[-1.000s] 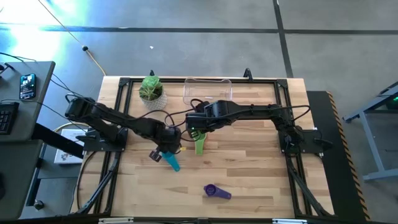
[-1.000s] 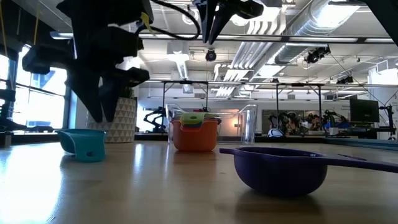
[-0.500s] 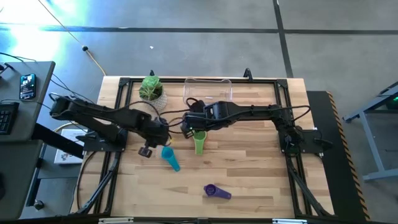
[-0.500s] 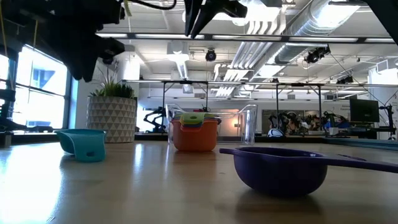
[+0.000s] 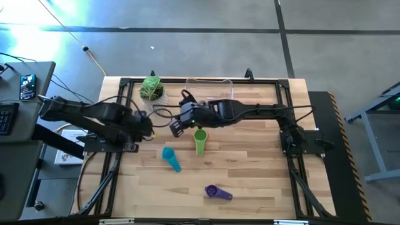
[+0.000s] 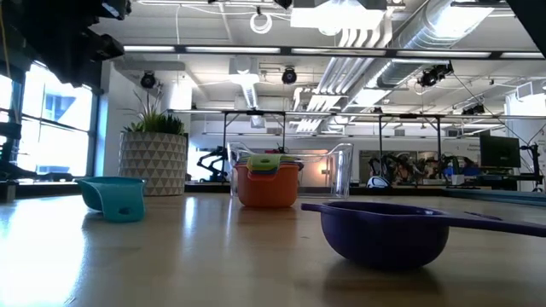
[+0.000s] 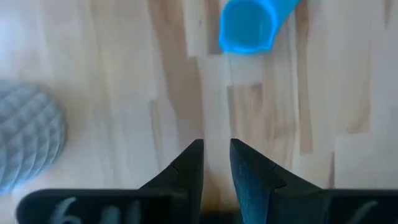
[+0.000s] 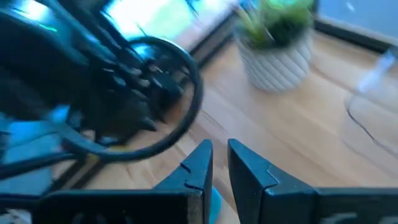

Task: Nest measuring cups in basket
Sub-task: Stack the blue measuring cup on top of the green measuring cup

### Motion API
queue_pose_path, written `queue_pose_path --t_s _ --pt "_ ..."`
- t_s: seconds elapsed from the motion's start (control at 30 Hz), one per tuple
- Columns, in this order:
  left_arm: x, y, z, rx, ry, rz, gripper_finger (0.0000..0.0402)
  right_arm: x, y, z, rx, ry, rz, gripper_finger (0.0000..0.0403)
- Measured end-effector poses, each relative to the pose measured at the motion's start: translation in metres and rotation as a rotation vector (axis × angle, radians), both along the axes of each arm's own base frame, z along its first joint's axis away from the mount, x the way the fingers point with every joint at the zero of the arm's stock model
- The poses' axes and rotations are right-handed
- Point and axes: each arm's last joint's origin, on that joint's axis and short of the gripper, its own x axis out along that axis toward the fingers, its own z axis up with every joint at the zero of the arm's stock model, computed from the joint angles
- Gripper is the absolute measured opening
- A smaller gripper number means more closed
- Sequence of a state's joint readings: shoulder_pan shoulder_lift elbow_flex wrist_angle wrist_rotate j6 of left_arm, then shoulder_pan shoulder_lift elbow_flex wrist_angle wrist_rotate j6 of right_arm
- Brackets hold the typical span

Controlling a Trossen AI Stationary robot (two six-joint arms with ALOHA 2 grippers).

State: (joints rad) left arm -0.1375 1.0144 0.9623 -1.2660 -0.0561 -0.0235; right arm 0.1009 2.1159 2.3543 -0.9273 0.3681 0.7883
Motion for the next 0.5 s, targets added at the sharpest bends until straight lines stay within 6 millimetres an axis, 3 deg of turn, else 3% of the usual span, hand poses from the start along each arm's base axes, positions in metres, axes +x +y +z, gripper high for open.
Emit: queue_pose_path --t_s 0.3,0.5 --pt "-0.031 0.005 0.015 -0.013 -0.096 0.111 0.0070 0.009 -0.003 0.017 -0.051 -0.149 0.141 0.0039" --pt "-0.050 0.008 0.024 -0.055 -0.180 0.183 0.0070 0.017 -0.004 0.007 -0.101 -0.133 0.165 0.0046"
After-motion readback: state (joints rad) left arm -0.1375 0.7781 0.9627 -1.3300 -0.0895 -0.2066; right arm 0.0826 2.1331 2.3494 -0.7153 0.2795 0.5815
